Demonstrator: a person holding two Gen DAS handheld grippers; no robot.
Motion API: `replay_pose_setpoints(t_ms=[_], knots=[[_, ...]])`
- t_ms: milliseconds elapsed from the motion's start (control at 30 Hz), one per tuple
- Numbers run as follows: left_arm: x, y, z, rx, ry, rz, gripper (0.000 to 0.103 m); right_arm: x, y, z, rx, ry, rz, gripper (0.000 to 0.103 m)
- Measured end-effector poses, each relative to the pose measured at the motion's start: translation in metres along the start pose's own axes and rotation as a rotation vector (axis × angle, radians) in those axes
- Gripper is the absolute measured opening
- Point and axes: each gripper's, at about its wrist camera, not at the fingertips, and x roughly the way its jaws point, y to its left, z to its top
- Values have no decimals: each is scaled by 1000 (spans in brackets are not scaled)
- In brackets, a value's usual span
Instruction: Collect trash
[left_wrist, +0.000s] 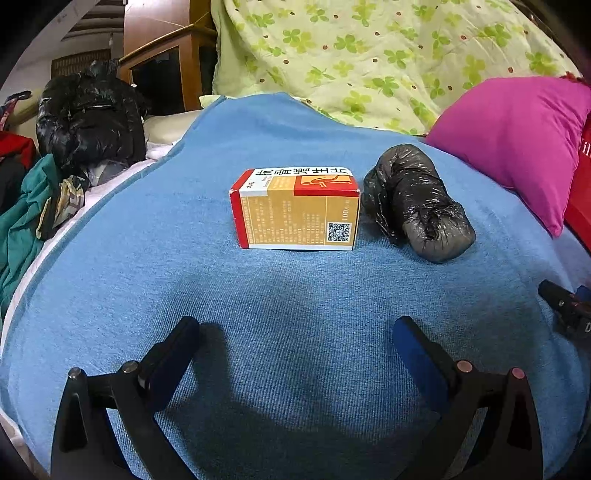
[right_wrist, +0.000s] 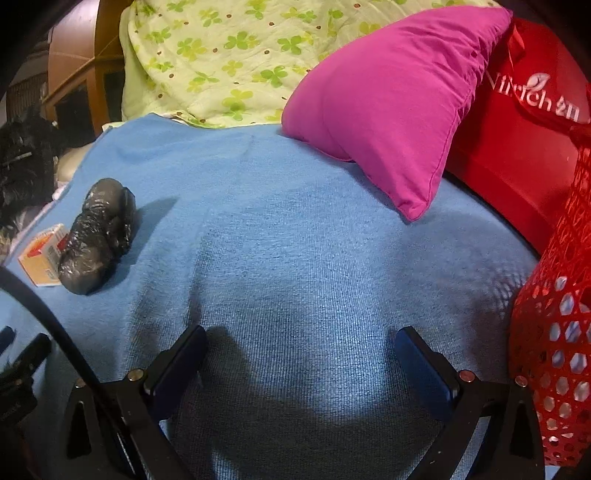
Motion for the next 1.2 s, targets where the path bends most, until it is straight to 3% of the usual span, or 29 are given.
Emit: replay_pose_setpoints(t_ms=[700,1200], knots=[[-2,-12,-3,25,-25,58,103,2,0,0,-9,4,-1,103],[-1,-10,2,10,0,66,103,3,1,0,-10,3,-1,103]])
